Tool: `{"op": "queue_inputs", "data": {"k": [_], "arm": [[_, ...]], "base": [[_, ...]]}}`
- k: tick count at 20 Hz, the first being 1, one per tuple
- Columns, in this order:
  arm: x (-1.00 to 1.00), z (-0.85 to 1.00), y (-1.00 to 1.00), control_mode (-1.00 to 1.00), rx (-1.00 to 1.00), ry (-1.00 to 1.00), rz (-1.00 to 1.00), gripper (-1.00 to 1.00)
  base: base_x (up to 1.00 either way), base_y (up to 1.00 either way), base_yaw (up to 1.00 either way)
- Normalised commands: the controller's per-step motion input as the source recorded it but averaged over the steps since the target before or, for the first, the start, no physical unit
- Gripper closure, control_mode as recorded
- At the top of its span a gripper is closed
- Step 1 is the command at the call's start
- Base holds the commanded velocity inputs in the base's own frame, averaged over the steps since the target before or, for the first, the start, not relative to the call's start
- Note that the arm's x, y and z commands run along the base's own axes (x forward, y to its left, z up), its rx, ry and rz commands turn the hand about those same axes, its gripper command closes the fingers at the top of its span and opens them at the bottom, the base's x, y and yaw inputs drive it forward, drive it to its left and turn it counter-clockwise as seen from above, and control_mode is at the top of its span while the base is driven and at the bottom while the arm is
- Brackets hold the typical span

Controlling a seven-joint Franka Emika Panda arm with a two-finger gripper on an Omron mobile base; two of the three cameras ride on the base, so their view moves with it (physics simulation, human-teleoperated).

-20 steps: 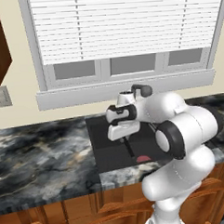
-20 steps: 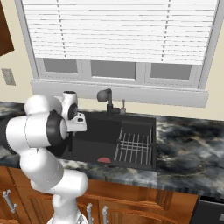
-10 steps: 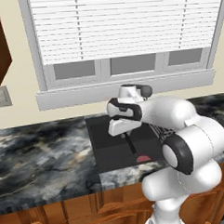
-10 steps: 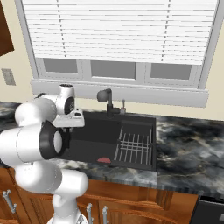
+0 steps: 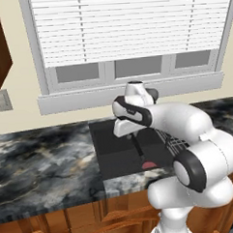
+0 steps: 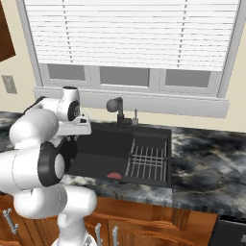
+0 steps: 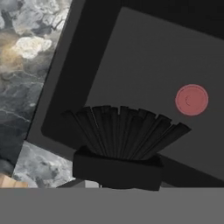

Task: Pick up the dish brush and soap dispenser from the sink, and place them back in the cabinet, and close the cabinet door.

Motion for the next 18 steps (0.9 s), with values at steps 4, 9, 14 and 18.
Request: {"op": "queue_inputs", "data": {"k": [4,9,14,18], "arm": [[-0.11,0.23,0.00,-1.00,0.00,0.00,0.00,1.00],[-0.22,0.14,-0.01,-1.00,0.00,0.00,0.00,1.00],[-0.25,0.17,-0.01,-1.00,0.00,-0.01,0.00,1.00],[-0.25,0.38,-0.03,-1.00,0.00,-0.03,0.00,1.00]], "base": [[0.00,0.00,0.00],[0.00,0.00,0.00],[0.00,0.00,0.00],[0.00,0.00,0.00]]}}
